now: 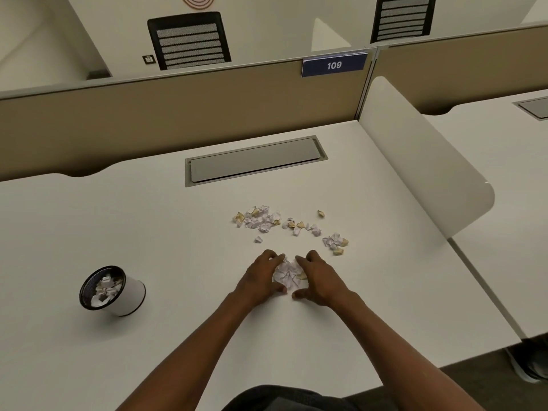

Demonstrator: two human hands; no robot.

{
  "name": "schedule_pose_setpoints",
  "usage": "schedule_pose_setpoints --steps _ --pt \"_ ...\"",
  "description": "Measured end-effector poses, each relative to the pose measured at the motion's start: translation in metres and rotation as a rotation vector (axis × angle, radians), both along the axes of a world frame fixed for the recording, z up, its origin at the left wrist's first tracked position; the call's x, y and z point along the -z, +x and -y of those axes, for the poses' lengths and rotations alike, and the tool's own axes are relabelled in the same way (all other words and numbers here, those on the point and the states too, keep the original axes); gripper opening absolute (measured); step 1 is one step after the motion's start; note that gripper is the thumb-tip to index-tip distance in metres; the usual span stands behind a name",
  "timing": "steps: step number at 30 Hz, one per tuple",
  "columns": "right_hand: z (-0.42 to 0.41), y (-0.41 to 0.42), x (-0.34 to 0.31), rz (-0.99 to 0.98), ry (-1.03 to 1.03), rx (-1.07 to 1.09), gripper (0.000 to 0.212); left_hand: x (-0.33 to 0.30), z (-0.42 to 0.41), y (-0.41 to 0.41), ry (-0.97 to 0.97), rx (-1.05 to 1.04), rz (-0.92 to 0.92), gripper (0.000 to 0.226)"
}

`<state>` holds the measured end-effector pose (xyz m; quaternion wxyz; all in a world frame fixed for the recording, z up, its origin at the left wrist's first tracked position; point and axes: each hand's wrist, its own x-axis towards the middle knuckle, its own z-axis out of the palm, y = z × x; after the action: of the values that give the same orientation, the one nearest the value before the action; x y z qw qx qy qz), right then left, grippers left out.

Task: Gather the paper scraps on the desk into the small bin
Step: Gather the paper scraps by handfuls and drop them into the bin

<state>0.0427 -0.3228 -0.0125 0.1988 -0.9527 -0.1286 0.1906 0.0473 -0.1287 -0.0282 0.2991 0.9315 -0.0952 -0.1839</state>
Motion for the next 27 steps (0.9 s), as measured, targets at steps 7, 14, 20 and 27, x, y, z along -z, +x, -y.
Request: schedule_pose_setpoints --steps 7,14,20,27 --pt "-0.018 0.002 -0.003 0.018 0.079 0.025 0.051 -0.004 0.01 -0.008 -0.131 -0.052 0.067 0.042" --pt "-0.03 0.0 -0.001 0.041 0.16 0.098 0.024 -0.003 0.013 -0.021 -0.229 -0.17 0.144 0.008" --pt "-0.035 -0.002 -0.004 -0.016 0.327 0.217 0.02 -0.006 0.005 -0.029 -0.34 -0.364 0.084 0.027" --pt "-0.052 -0.001 -0.016 -0.131 0.384 0.201 0.019 -0.017 -0.019 -0.035 -0.365 -0.446 0.085 0.024"
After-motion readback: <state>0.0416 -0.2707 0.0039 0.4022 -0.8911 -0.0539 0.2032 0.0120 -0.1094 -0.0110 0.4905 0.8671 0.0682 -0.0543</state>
